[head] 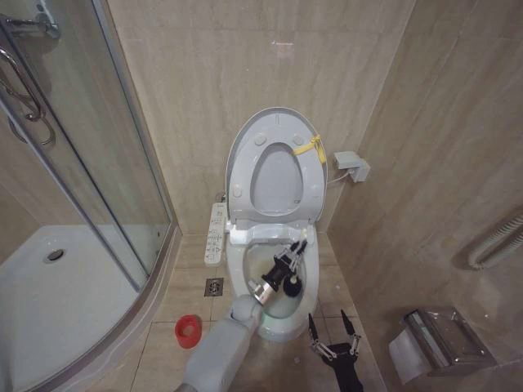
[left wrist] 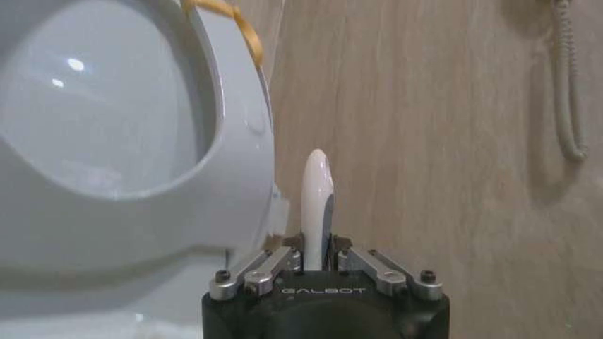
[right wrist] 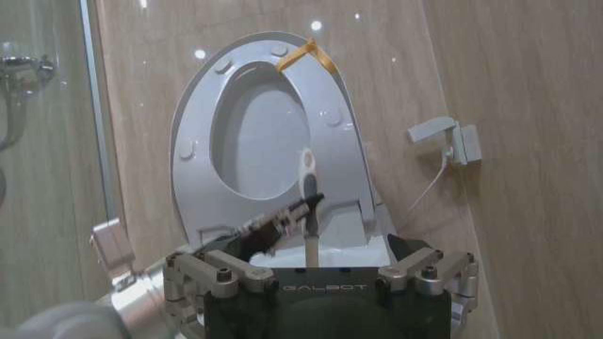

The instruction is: Open the toilet lid, clean the toilet bowl with a toilet brush, close the toilet lid, and flush.

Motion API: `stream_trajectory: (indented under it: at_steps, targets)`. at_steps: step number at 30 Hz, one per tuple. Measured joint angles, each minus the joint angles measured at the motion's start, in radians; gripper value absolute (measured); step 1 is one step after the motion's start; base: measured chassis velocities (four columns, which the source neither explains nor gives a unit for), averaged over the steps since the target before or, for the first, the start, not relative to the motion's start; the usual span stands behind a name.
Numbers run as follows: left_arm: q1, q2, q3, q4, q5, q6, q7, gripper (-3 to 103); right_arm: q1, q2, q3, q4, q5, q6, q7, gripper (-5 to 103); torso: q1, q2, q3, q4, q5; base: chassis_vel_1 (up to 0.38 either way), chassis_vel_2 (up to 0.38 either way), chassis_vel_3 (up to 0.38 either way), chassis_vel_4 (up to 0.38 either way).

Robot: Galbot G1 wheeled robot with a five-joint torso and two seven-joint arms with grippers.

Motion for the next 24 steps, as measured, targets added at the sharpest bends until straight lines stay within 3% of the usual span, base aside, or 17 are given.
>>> stream_trajectory:
  at_steps: [8,13,18,23,24]
  targets:
    - [0.006,0.0,-0.026,-0.028,0.003,-0.004,0.003,16,-0.01,0.001,0.002,0.005,-0.002,0.005,-0.001,100,0.0,0.0,0.0,-0.0002,-0.0001,0.0,0.0,0.0,0.0]
    - [0.03,0.009,-0.046,-0.16,-0.017,0.01,-0.013,16,-0.014,-0.001,0.002,0.007,-0.003,0.008,-0.003,100,0.0,0.0,0.0,-0.0007,-0.0005,0.0,0.0,0.0,0.0]
    - [0.137,0.115,-0.076,-0.369,-0.05,0.035,-0.034,16,-0.012,-0.006,0.0,-0.001,-0.006,0.01,-0.005,100,0.0,0.0,0.0,0.0,-0.0004,0.0,0.0,0.0,0.0]
    - [0.193,0.166,-0.098,-0.455,-0.053,0.041,-0.041,16,-0.009,-0.007,-0.004,-0.009,-0.007,0.012,-0.006,100,0.0,0.0,0.0,0.0003,-0.0003,0.0,0.0,0.0,0.0]
    - [0.231,0.203,-0.121,-0.514,-0.056,0.044,-0.045,16,-0.004,-0.008,-0.008,-0.016,-0.008,0.014,-0.008,100,0.0,0.0,0.0,-0.0004,-0.0005,0.0,0.0,0.0,0.0]
